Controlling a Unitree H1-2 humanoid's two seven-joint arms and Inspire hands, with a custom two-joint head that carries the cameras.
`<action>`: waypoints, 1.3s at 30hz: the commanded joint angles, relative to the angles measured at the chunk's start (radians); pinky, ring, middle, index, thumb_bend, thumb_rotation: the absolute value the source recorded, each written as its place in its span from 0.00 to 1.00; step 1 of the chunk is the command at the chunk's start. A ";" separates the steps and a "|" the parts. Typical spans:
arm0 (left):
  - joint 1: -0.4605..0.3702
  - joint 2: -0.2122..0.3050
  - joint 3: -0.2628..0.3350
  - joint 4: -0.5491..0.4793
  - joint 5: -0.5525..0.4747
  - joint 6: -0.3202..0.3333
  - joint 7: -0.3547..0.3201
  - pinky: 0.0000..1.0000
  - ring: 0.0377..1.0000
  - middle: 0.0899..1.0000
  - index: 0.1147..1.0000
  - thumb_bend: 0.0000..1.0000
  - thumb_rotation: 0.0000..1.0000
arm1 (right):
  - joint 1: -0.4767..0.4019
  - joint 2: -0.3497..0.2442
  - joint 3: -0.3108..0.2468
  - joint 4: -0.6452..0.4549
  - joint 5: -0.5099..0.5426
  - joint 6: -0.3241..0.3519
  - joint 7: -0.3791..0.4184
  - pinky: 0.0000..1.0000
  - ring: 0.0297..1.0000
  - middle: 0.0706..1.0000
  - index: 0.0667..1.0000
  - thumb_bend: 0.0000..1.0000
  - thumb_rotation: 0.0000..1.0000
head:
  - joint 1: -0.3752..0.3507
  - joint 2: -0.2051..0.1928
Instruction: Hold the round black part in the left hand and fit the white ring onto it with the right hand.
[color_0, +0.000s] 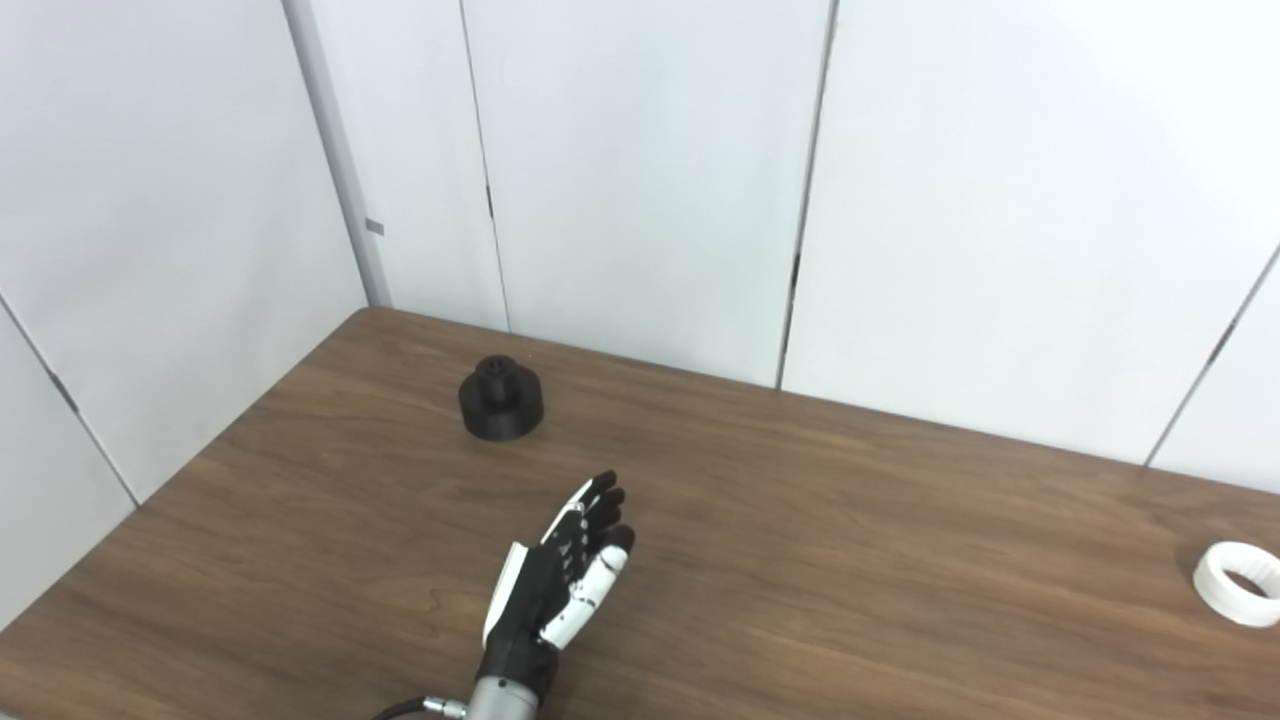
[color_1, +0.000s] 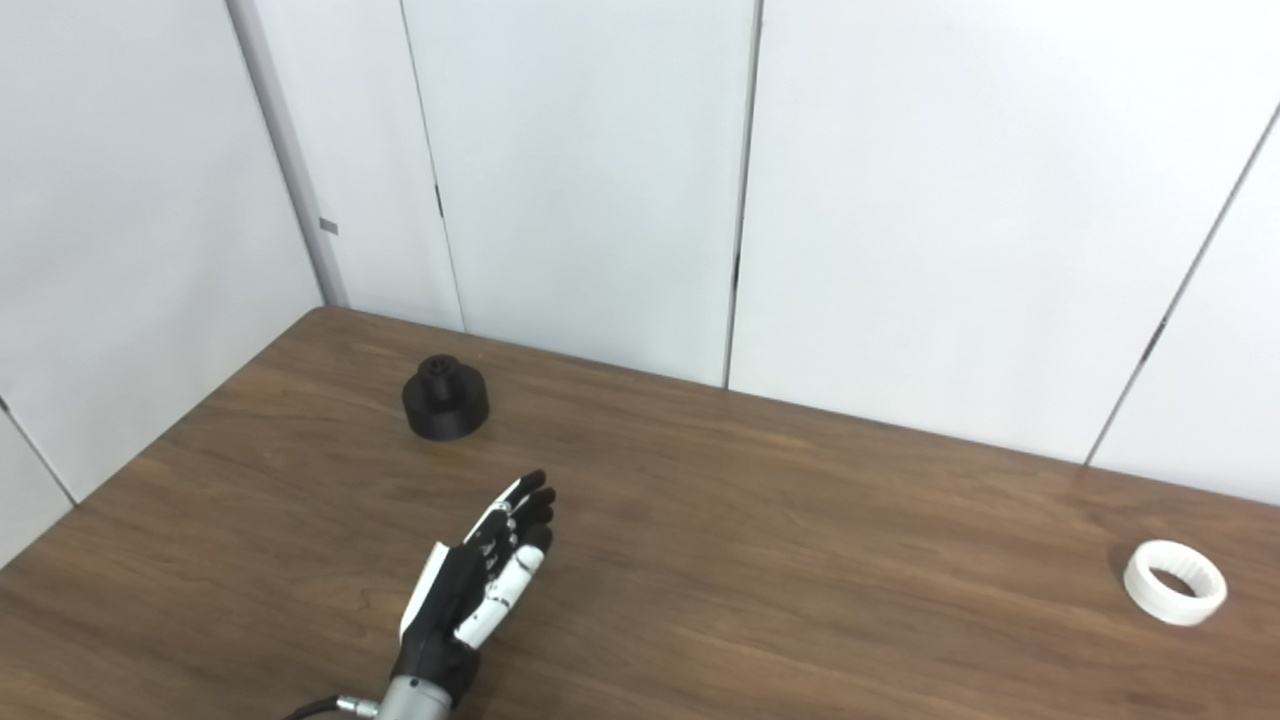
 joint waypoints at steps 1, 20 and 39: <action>-0.010 0.006 -0.001 -0.011 0.015 -0.037 0.009 0.88 0.90 0.91 0.92 0.57 0.61 | 0.008 -0.018 0.006 -0.014 -0.004 0.005 -0.010 1.00 1.00 1.00 1.00 0.61 1.00 | 0.001 0.001; -0.008 0.013 -0.007 -0.065 0.100 -0.010 0.018 0.89 0.91 0.90 0.92 0.65 0.57 | 0.014 -0.027 0.006 -0.014 0.019 0.009 -0.015 1.00 1.00 1.00 1.00 0.60 1.00 | 0.015 0.006; -0.217 0.199 0.087 -0.142 0.554 0.317 0.090 0.79 0.89 0.91 0.93 0.91 0.42 | 0.013 -0.041 0.016 0.012 0.011 -0.017 -0.017 1.00 1.00 1.00 1.00 0.61 1.00 | 0.030 0.007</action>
